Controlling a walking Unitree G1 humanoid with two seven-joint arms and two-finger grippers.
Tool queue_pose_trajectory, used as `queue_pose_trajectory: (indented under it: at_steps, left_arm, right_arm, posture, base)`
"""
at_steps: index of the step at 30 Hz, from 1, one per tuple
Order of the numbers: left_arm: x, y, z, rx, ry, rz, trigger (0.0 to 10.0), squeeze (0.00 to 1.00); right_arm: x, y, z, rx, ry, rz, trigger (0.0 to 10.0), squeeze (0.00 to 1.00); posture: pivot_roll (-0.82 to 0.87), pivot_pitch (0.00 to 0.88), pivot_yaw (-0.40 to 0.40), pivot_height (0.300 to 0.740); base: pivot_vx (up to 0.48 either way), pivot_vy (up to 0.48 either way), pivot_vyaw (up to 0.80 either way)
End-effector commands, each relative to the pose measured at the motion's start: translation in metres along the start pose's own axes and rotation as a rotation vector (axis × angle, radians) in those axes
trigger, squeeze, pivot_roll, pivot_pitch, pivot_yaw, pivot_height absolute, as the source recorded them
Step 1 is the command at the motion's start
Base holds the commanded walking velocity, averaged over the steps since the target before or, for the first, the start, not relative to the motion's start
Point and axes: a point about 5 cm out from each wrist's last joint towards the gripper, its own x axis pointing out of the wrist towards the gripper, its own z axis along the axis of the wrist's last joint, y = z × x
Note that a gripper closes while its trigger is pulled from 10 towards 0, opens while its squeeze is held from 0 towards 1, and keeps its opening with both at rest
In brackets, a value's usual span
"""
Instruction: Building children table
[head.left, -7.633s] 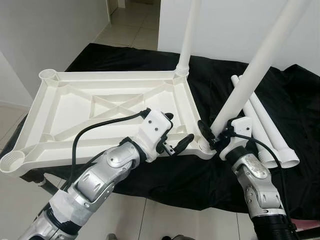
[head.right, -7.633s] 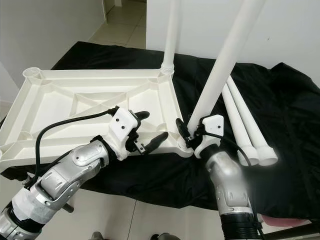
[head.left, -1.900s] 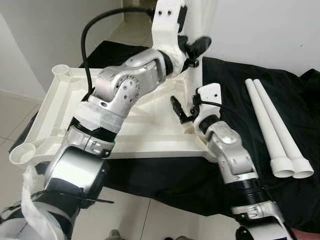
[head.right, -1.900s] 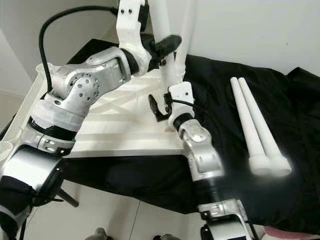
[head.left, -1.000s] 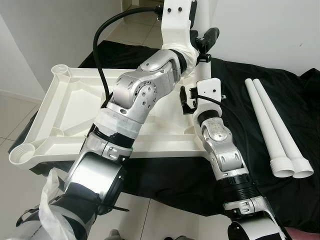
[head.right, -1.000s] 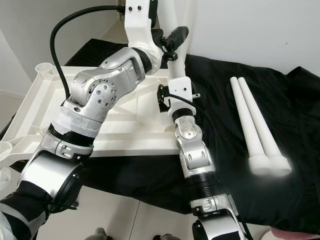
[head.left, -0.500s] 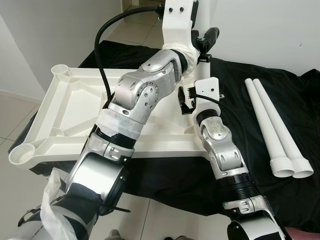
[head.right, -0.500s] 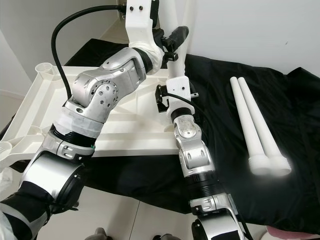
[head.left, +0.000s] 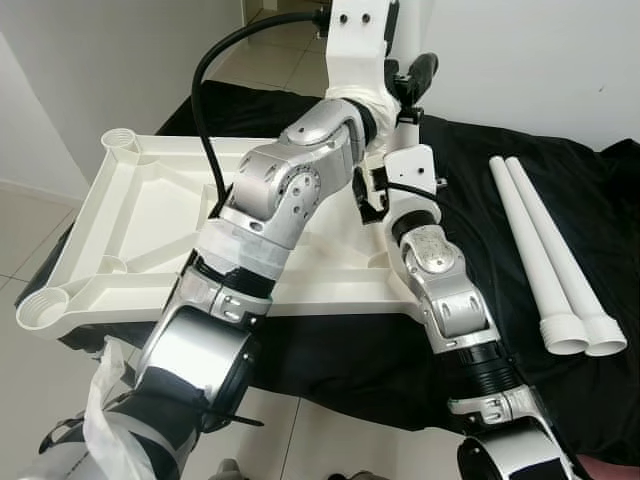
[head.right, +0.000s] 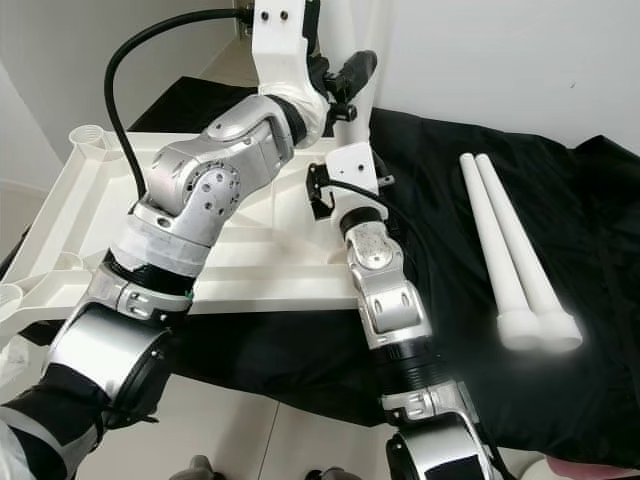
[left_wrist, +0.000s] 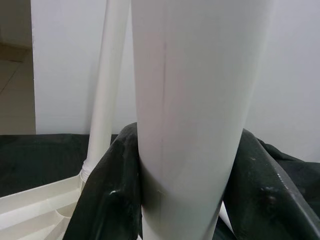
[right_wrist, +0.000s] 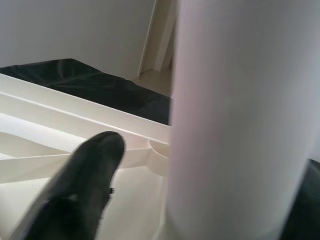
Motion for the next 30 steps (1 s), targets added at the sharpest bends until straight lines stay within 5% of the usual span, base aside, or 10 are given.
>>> queue_pose_trajectory:
  at_steps: [1,3,4,17,18,19,20,21,29,30]
  left_arm:
    - [0.001,-0.011,0.007,0.008,-0.036,-0.093,10.0,0.0]
    - [0.002,-0.011,0.007,0.01,-0.037,-0.093,10.0,0.0]
    - [0.002,-0.011,0.007,0.011,-0.037,-0.093,10.0,0.0]
    - [0.001,-0.013,0.007,0.017,-0.037,-0.111,10.0,0.0]
    - [0.0,-0.015,0.008,0.03,-0.046,-0.12,10.0,0.0]
    - [0.0,-0.016,0.008,0.004,-0.054,-0.134,10.0,0.0]
    - [0.0,-0.016,0.008,0.004,-0.054,-0.134,10.0,0.0]
    - [-0.001,-0.017,0.008,-0.012,-0.059,-0.146,10.0,1.0]
    - [-0.006,-0.028,0.012,-0.007,-0.099,-0.25,10.0,1.0]
    - [-0.009,-0.032,0.013,0.012,-0.105,-0.288,10.0,0.0]
  right_arm:
    - [0.001,0.004,0.008,-0.002,-0.026,0.02,4.5,0.0]
    - [0.002,0.003,0.008,0.005,-0.025,0.018,2.2,0.0]
    - [0.002,0.003,0.008,0.011,-0.025,0.013,0.0,0.0]
    - [0.003,-0.006,0.008,0.064,-0.017,-0.053,0.0,0.0]
    - [0.003,-0.008,0.008,0.078,-0.014,-0.068,2.9,0.0]
    - [0.004,-0.009,0.008,0.094,-0.01,-0.081,10.0,0.0]
    - [0.004,-0.009,0.008,0.094,-0.01,-0.081,10.0,0.0]
    - [0.004,-0.01,0.008,0.107,-0.007,-0.09,10.0,0.0]
    - [0.003,-0.016,0.003,0.154,0.021,-0.133,10.0,0.0]
    - [0.003,-0.018,0.001,0.161,0.028,-0.146,10.0,0.0]
  posture:
    - [0.0,0.1,-0.036,0.74]
    - [0.0,0.099,-0.035,0.74]
    - [0.0,0.097,-0.036,0.74]
    - [0.0,0.093,-0.035,0.74]
    - [0.0,0.092,-0.035,0.74]
    - [0.0,0.093,-0.034,0.74]
    - [0.0,0.093,-0.034,0.74]
    - [0.0,0.093,-0.034,0.74]
    - [0.0,0.098,-0.035,0.74]
    - [0.0,0.097,-0.035,0.74]
  base:
    - [0.0,0.0,0.0]
    - [0.0,0.0,0.0]
    - [0.0,0.0,0.0]
    - [0.0,0.0,0.0]
    - [0.0,0.0,0.0]
    - [0.0,0.0,0.0]
    - [0.0,0.0,0.0]
    - [0.0,0.0,0.0]
    - [0.0,0.0,0.0]
    - [0.0,0.0,0.0]
